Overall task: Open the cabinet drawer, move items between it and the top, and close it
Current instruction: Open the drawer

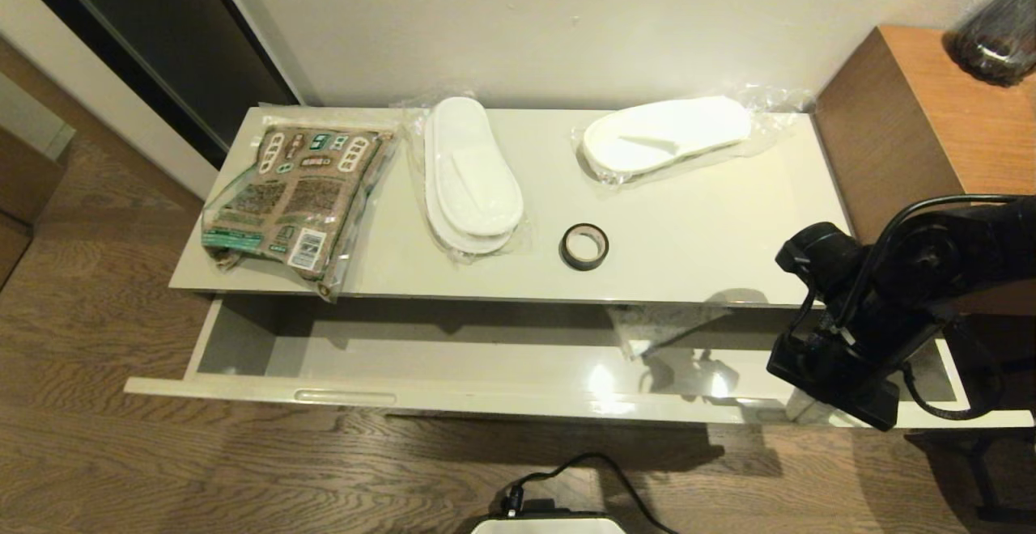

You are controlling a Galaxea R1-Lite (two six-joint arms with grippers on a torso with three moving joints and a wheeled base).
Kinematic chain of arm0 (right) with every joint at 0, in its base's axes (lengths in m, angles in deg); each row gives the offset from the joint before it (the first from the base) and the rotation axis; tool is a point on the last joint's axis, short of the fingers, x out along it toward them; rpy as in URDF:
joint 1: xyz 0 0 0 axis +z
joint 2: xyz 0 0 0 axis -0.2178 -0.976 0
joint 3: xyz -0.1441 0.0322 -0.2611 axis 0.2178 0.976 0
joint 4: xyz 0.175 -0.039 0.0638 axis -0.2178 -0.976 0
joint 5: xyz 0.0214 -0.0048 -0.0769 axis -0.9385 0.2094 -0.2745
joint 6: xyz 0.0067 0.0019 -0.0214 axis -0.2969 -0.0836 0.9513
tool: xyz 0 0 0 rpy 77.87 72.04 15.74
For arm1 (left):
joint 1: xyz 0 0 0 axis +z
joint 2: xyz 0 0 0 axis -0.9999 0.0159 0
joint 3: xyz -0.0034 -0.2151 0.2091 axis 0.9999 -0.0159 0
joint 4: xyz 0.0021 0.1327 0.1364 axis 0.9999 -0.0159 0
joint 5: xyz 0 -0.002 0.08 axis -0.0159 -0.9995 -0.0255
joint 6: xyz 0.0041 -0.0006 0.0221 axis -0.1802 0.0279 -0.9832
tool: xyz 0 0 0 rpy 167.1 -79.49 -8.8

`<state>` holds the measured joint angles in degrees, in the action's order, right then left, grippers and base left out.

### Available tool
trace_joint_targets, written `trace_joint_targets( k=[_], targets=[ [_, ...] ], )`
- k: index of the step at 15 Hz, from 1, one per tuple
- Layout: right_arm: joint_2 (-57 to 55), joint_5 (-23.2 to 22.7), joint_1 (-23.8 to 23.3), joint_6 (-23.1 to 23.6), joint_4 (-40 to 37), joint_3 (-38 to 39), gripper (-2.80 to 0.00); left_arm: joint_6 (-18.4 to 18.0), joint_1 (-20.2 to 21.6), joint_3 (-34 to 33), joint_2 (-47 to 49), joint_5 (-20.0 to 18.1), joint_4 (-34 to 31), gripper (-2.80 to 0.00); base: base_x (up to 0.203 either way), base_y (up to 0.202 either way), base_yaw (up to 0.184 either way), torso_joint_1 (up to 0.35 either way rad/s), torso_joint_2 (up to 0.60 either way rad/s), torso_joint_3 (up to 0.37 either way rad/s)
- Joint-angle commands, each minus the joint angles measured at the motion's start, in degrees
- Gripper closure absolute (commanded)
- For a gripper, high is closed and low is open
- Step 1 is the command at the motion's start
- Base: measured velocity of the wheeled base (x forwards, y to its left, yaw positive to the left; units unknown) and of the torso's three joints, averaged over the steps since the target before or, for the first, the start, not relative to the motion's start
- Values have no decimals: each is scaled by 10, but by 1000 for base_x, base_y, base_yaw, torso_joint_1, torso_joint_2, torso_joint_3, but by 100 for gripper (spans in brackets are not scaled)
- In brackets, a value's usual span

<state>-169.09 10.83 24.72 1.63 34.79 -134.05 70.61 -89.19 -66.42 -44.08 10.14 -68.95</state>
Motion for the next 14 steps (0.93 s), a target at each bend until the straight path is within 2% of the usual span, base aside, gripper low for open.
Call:
trace_joint_targets(
  k=[1,4,9,12,14],
  targets=[
    [77,-3,10,0,17,27,0,0,0,0,0,0,1,0,0,0,0,0,0,0],
    [171,-7,28,3,-14,51,0,0,0,0,0,0,1,0,0,0,0,0,0,0],
    [301,-28,73,7,-115,49,0,0,0,0,0,0,1,0,0,0,0,0,0,0],
    [288,-27,78,2,-104,59,0,0,0,0,0,0,1,0,0,0,0,0,0,0],
    [230,-20,77,-25,-47,67,0,0,0,-1,0,0,1,0,0,0,0,0,0,0]
  ],
)
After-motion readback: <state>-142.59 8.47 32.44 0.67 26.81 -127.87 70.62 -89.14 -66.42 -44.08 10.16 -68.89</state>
